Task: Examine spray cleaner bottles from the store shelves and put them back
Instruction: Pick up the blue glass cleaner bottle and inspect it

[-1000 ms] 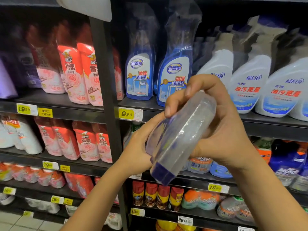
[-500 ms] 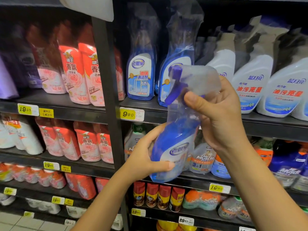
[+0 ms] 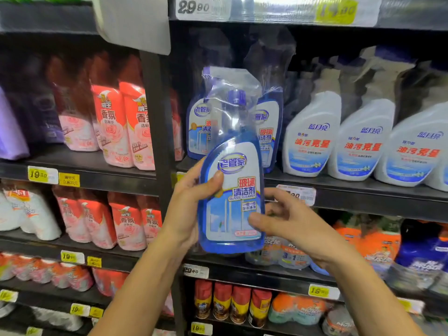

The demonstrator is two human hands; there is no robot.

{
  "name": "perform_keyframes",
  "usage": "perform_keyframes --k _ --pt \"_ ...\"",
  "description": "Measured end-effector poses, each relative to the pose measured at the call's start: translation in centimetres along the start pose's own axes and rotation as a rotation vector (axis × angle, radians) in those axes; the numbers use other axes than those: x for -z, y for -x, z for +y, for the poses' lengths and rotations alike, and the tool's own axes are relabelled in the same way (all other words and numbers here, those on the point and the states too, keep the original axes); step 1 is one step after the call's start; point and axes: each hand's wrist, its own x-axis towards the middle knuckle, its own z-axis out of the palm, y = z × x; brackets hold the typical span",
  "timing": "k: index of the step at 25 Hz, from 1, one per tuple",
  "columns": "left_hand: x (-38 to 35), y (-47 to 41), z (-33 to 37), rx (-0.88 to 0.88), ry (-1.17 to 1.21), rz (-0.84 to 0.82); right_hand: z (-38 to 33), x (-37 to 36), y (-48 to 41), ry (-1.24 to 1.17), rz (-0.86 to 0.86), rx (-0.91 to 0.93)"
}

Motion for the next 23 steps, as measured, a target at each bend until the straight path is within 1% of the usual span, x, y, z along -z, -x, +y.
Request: perform_keyframes --k 1,2,4,6,10,12,13,15,17,21,23 --pt "0.1 -0.6 0.5 -0.002 -0.02 0.025 0.1 -0.6 -0.3 -0.007 -0.034 -0.004" --pt "0.1 -1.1 0.9 -0.016 -0.055 0.061 0.0 -1.1 -1.0 -0.035 -0.031 0.018" --pt "0.0 -2.3 1.5 -0.064 -0.157 0.143 -0.5 -1.6 -2.6 -0.05 0.038 0.065" --pt "0.1 -3.5 2.1 -0.083 -0.299 0.199 -1.0 -1.7 -4.2 -0.03 0.088 0.072" --pt "0.9 -4.0 2.8 -0.083 -0.72 0.218 -1.5 -1.4 -7.0 0.023 0.141 0.099" --pt "1.3 -3.6 2.5 -0.132 -0.839 0.215 -1.7 -1.3 -8.1 0.047 0.148 0.12" --pt "1.4 -3.7 2.2 -0.164 -0.856 0.232 -1.8 -1.3 -8.6 0.061 0.141 0.132" --pt "1.5 -4.6 1.9 -0.201 -0.808 0.283 -2.1 -1.5 -9.5 0.106 0.132 0.161" --pt "1.4 -5.8 1.6 -0.224 -0.786 0.316 -2.5 -1.6 -10.3 0.193 0.162 0.187" --pt "1.3 -7.5 0.9 -0.238 -0.732 0.345 -3.2 -1.5 -11.6 0.565 0.313 0.225" --pt "1.6 -8.0 0.5 -0.257 -0.733 0.337 -3.1 -1.8 -12.1 0.683 0.418 0.23"
